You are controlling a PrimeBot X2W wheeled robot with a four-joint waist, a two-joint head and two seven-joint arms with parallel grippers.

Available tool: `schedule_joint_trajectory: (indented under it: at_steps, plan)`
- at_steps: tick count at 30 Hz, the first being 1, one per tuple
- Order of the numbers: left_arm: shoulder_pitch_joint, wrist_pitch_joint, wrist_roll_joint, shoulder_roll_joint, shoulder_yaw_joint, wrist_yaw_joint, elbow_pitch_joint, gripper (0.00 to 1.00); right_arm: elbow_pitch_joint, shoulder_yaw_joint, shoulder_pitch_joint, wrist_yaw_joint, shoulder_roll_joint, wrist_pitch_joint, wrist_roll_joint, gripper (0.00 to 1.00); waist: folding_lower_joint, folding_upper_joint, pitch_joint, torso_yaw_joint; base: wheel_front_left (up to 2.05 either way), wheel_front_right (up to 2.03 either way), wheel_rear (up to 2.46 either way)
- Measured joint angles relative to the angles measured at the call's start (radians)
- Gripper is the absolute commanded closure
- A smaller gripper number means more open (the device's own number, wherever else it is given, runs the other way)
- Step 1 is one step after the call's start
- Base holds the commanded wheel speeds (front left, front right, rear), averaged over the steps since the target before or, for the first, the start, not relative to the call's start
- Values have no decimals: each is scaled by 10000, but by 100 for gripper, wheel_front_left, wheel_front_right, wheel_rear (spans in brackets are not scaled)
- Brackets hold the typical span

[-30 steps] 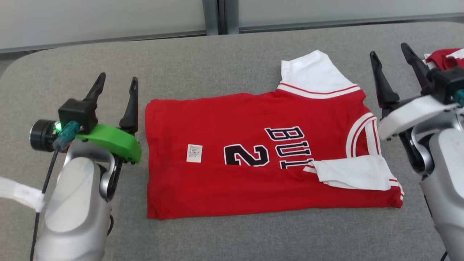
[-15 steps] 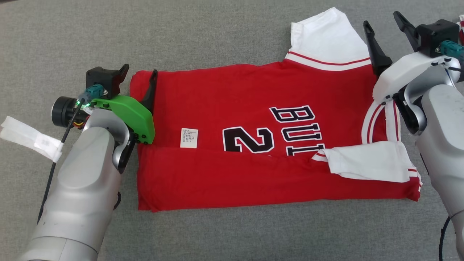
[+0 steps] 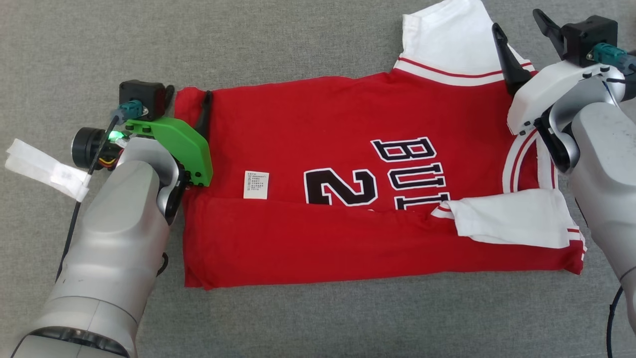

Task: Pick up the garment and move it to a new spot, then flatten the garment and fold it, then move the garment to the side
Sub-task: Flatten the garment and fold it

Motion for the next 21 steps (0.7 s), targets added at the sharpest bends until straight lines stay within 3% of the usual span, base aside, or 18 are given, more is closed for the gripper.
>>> schedule_joint_trajectory:
  at_steps: [1, 2, 8, 21]
  plan:
    - [-57, -13, -42, -23, -79, 0, 44, 96, 94, 71, -60, 0, -15, -25, 31, 0, 0, 0, 9, 25, 0, 0, 0]
    - [-81, -75, -88, -48, -176, 0, 71, 100, 184, 132, -114, 0, -44, -27, 54, 0, 0, 0, 16, 59, 0, 0, 0]
    - [-209, -654, -320, -198, -669, -4, -236, 100, 754, 372, -557, 0, -245, 17, 249, 0, 0, 0, 83, 377, 0, 0, 0]
    - [-242, -1097, -606, -514, -1229, -6, -2579, 100, 2220, 1001, -2267, 0, -970, 1298, 679, 0, -1, 0, 691, 1495, 0, 0, 0]
